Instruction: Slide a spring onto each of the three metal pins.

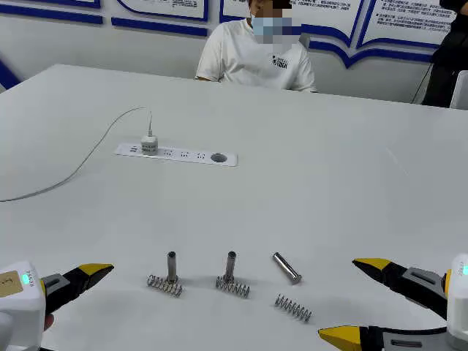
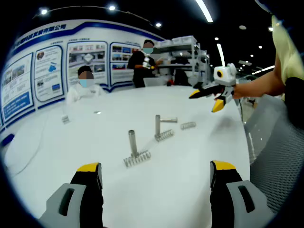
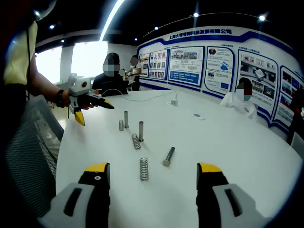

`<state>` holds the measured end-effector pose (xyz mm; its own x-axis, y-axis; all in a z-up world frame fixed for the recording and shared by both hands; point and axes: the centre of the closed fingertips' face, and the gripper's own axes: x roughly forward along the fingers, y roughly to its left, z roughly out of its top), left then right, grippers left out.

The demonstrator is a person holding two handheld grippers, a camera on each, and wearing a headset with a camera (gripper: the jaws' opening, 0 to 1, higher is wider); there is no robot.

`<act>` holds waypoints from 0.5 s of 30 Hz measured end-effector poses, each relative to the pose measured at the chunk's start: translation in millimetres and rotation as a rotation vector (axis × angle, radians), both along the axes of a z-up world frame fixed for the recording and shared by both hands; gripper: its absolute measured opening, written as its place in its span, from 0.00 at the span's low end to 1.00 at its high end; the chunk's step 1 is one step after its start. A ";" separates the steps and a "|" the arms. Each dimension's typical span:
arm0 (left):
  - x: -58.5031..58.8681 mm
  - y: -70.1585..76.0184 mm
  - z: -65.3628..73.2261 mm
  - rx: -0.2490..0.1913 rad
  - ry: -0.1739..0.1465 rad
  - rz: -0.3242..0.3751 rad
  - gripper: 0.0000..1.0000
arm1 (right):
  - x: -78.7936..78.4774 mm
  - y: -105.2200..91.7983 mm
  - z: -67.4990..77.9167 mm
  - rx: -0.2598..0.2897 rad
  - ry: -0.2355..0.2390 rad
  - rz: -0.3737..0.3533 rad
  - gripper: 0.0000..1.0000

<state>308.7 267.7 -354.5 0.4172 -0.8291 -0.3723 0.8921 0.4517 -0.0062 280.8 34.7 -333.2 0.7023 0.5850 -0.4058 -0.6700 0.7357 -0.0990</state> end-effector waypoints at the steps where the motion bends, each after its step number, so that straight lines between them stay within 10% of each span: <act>1: -0.1 -0.3 -0.1 0.000 0.001 0.000 0.96 | 0.2 0.0 0.1 0.001 0.000 0.000 0.76; 15: -2.4 -3.6 3.0 -0.007 -0.003 0.005 0.95 | 11.1 -2.9 7.3 0.007 0.000 -0.011 0.74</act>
